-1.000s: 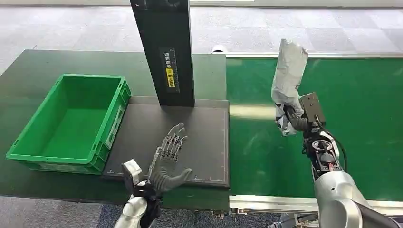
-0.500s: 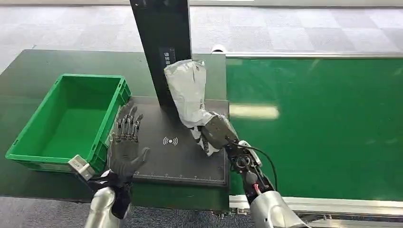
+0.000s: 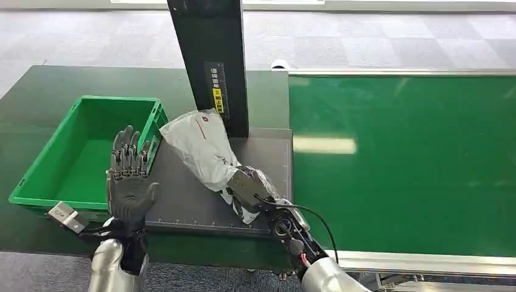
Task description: Moved the parcel from conveyor to table for the left to box.
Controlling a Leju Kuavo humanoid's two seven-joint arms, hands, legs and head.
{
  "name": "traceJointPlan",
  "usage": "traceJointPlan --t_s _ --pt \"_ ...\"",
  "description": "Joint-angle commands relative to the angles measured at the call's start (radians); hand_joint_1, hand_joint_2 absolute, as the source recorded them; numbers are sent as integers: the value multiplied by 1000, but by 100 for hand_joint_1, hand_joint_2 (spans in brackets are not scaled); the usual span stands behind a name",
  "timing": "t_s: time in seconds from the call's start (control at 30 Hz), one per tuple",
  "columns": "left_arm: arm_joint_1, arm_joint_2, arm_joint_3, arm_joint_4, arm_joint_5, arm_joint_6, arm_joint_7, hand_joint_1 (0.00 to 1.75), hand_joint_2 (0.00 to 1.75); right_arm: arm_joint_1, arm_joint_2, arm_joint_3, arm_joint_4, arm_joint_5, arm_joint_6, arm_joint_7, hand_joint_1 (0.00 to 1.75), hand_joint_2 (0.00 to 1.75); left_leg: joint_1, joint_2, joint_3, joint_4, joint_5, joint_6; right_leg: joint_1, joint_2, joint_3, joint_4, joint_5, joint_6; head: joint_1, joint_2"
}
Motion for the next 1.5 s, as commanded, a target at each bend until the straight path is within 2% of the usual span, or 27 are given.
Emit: traceJointPlan --t_s 0.03,0.13,0.17,0.23,0.3,0.33,0.43,0.5,0.57,0.6,0.67,0.73,0.83,0.93,1.0,1.03,1.07,1.1,1.17,1.2,1.23,1.37,1.5 --pt "9 -10 18 28 -34 41 2 0 175 19 -45 -4 63 -12 -67 -61 0 175 0 -3 0 -3 3 1 1 -5 2 -4 2 0 0 0" --pt "9 -10 18 28 -34 41 2 0 175 19 -45 -4 63 -12 -67 -61 0 175 0 -3 0 -3 3 1 0 -5 1 -4 3 1 0 0" --pt "19 -1 -4 23 -38 55 2 0 175 17 -49 -2 30 -11 -83 -118 0 175 0 -2 1 -2 2 1 0 -4 2 -3 2 0 0 0" --pt "19 -1 -4 23 -38 55 2 0 175 17 -49 -2 30 -11 -83 -118 0 175 -1 -2 0 -1 2 1 0 -4 2 -2 1 0 0 0" --pt "16 10 -30 35 -43 65 2 0 175 21 -51 -22 -22 -41 -89 -216 0 175 -1 -2 1 -2 2 1 0 -4 2 -2 1 0 0 0" --pt "11 18 -54 43 -50 77 2 0 175 28 -56 -36 -75 -65 -84 -279 0 175 -1 -2 -1 -2 2 1 0 -5 1 -2 1 0 0 0" --pt "-8 32 -104 78 -51 90 2 0 175 70 -80 -70 -257 -131 -30 -353 0 175 -1 -4 -2 0 2 1 -1 -5 0 0 1 0 0 0" --pt "-25 50 -159 115 -63 128 2 0 175 133 -110 -98 -437 -203 54 -345 0 175 -1 -4 -4 0 2 1 -1 -5 -2 0 1 1 0 0" --pt "-25 50 -159 115 -63 128 2 0 175 133 -110 -98 -437 -203 54 -345 0 175 -1 -6 -5 0 2 1 -1 -8 -2 -1 0 1 0 0" --pt "-38 58 -193 142 -66 155 2 0 175 176 -134 -118 -547 -251 116 -357 0 175 -1 -4 -4 0 1 1 -1 -5 -2 -1 0 1 0 0" --pt "-60 75 -261 185 -89 206 2 0 175 240 -153 -162 -710 -429 294 -445 0 175 -1 -9 -6 -1 2 1 -1 -11 -1 -2 0 1 0 0" --pt "-88 90 -340 244 -110 272 2 0 175 318 -174 -221 -922 -606 454 -445 0 175 -1 -9 -7 0 2 1 -1 -10 -4 0 0 1 0 0" --pt "-107 109 -428 309 -146 341 2 0 175 354 -169 -320 -1027 -722 595 -445 0 175 -2 -12 -9 0 2 1 -2 -13 -5 -1 -1 1 0 0" --pt "-130 117 -493 392 -175 372 2 0 175 353 -153 -395 -1039 -784 689 -445 0 175 -2 -8 -8 0 1 1 -2 -9 -5 -1 0 1 0 0" --pt "-189 108 -554 558 -262 464 2 0 175 354 -124 -470 -1071 -846 780 -445 0 175 -3 -5 -7 0 1 1 -3 -7 -5 -1 0 1 0 0" --pt "-212 100 -570 619 -293 506 2 0 175 358 -113 -491 -1086 -849 804 -445 0 175 -3 -10 -8 -1 3 1 -3 -12 -4 -2 0 1 0 0" --pt "-212 100 -570 619 -293 506 2 0 175 358 -113 -491 -1086 -849 804 -445 0 175 -2 -9 -8 -1 2 1 -2 -11 -4 -2 0 1 0 0" --pt "-254 88 -588 732 -359 585 2 0 175 367 -99 -506 -1111 -854 833 -445 0 175 -3 -8 -7 -1 2 1 -3 -10 -5 -2 0 1 0 0" --pt "-254 88 -588 732 -359 585 2 0 175 367 -99 -506 -1111 -854 833 -445 0 175 -2 -7 -7 -1 2 1 -2 -9 -4 -2 1 1 0 0" --pt "-316 64 -583 888 -441 693 2 0 175 378 -79 -511 -1139 -832 851 -445 0 175 -2 -3 -6 0 1 1 -3 -4 -5 -1 1 1 0 0" --pt "-349 52 -573 970 -492 747 2 0 175 380 -72 -509 -1139 -821 852 -445 0 175 -2 -4 -7 -1 1 1 -3 -6 -5 -2 1 1 0 0" --pt "-357 52 -573 983 -508 767 13 0 175 379 -68 -504 -1138 -816 850 -445 0 175 -2 -3 -7 0 0 1 -2 -4 -5 -1 1 1 0 0" --pt "-400 58 -559 1058 -703 896 184 0 175 368 -68 -496 -1114 -825 847 -445 0 175 -2 -1 -7 1 0 1 -2 -2 -6 -1 1 1 0 0"
